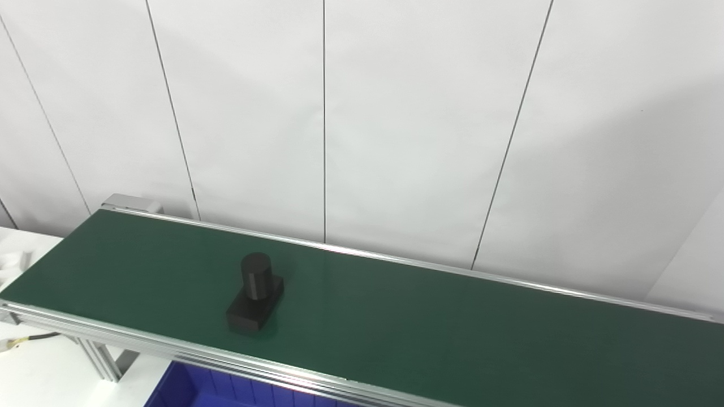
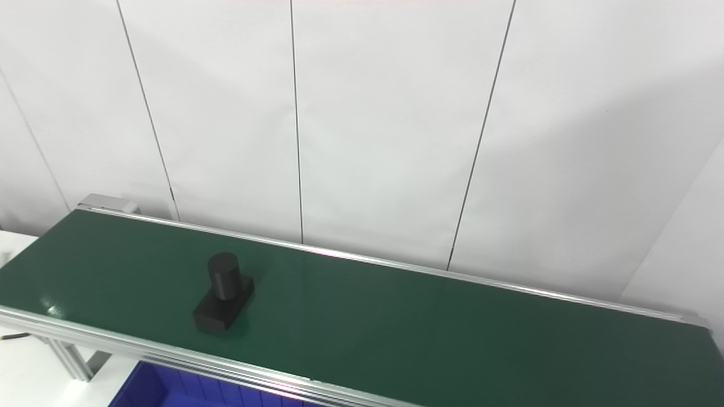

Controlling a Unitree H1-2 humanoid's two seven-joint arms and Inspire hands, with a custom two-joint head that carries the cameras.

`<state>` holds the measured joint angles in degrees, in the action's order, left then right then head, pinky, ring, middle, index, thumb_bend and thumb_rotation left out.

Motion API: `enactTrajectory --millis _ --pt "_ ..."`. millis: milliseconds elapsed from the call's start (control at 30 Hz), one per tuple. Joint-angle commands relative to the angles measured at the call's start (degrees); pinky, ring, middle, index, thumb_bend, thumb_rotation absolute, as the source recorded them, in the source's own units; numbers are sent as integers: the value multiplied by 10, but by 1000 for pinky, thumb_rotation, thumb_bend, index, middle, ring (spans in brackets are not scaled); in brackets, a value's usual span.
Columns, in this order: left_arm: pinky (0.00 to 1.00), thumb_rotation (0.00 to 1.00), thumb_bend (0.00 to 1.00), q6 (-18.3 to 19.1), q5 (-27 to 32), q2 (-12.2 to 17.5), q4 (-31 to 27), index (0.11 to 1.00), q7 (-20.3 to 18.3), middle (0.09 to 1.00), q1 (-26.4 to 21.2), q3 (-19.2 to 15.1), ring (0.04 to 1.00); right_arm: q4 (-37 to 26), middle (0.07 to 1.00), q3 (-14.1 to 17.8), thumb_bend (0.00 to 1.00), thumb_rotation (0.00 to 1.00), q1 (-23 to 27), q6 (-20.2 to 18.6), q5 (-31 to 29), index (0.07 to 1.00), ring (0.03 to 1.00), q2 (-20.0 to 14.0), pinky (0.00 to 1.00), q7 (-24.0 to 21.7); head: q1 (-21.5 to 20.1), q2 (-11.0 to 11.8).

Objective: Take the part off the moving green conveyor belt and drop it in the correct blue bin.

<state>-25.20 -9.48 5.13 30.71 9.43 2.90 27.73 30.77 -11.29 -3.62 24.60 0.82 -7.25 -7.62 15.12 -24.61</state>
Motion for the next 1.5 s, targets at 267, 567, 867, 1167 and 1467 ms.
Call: enactTrajectory --millis 267,567,867,1167,1467 --pt "661 174 1000 -17 1 -2 -33 753 20 745 -6 13 719 -122 750 39 918 185 -30 23 -38 727 688 9 604 -78 -2 -30" --pt "676 151 998 -17 5 1 -42 762 16 762 -1 12 739 -268 732 91 966 281 -54 23 -109 726 690 51 612 -184 -17 -35" --pt "687 148 985 -17 6 -1 -38 768 15 774 -4 14 747 -387 730 80 992 326 -15 22 -172 748 697 66 629 -199 -21 -31" --pt "688 148 994 -17 5 -3 -33 769 22 771 -7 14 743 -318 760 86 923 264 109 23 -107 764 707 88 642 -135 -34 -27" --pt "664 161 991 -17 6 -5 -19 769 28 776 -17 16 730 -183 779 98 874 179 217 23 -53 811 719 97 638 -85 -40 -13"
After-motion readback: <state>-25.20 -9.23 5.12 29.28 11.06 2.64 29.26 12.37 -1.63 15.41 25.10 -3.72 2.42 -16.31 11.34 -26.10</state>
